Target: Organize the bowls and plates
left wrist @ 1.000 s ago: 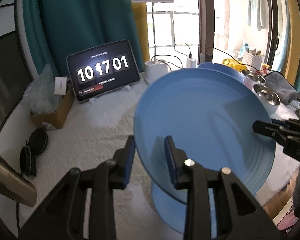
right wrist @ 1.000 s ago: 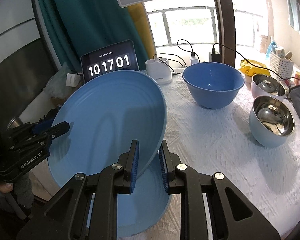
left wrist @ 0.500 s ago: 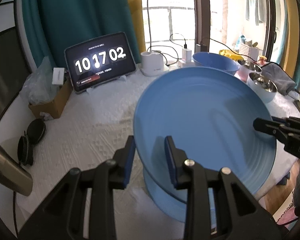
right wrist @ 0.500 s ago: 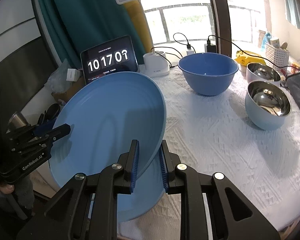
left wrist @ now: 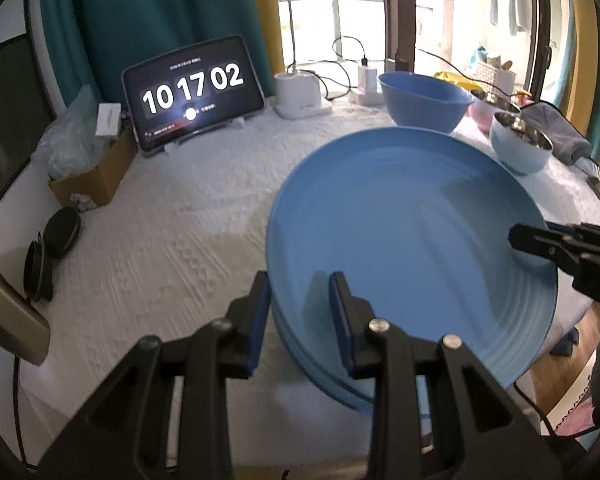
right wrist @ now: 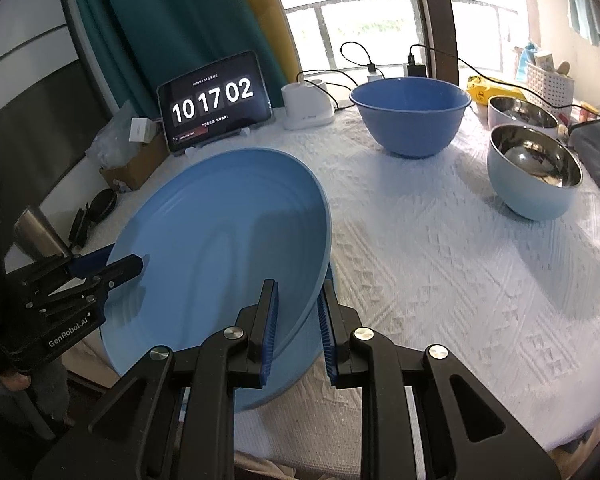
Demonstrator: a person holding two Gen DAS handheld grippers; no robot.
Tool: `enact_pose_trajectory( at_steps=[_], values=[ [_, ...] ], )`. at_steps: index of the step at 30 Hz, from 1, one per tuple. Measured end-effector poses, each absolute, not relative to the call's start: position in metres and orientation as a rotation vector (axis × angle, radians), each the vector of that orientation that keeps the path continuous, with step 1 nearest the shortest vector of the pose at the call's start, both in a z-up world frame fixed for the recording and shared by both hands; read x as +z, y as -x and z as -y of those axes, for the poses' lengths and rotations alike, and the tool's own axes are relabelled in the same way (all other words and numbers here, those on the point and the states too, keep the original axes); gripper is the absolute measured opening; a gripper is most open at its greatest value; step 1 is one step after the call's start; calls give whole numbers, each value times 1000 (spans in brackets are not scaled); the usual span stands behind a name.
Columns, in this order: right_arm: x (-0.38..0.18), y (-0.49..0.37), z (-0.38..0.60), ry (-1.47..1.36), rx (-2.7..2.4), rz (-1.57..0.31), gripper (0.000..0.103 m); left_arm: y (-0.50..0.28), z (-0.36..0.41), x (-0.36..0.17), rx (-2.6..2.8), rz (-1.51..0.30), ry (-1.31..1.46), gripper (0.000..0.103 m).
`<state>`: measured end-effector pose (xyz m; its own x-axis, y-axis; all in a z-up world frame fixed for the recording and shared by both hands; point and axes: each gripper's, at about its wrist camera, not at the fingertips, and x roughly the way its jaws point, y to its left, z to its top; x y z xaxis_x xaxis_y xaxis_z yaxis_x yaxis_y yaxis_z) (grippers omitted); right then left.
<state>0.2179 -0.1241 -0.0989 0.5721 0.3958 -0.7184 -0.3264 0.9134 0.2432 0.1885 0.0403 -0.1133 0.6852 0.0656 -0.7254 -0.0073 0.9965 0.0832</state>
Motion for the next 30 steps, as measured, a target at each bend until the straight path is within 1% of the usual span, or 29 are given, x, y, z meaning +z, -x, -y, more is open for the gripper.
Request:
enact_pose_trajectory(
  at_steps=[25,26,30],
  values=[
    [-117,-218,126,-103,425,-908,22,-190,-38,-138,46,-878,-123,32],
    [-117,-219,127,-105,417,-911,24,-190,-39,-138,46,-879,-120,32],
    [-119,-219,129,-113,409,-919,24,-192,-40,-137,44,-883,-107,32]
  ],
)
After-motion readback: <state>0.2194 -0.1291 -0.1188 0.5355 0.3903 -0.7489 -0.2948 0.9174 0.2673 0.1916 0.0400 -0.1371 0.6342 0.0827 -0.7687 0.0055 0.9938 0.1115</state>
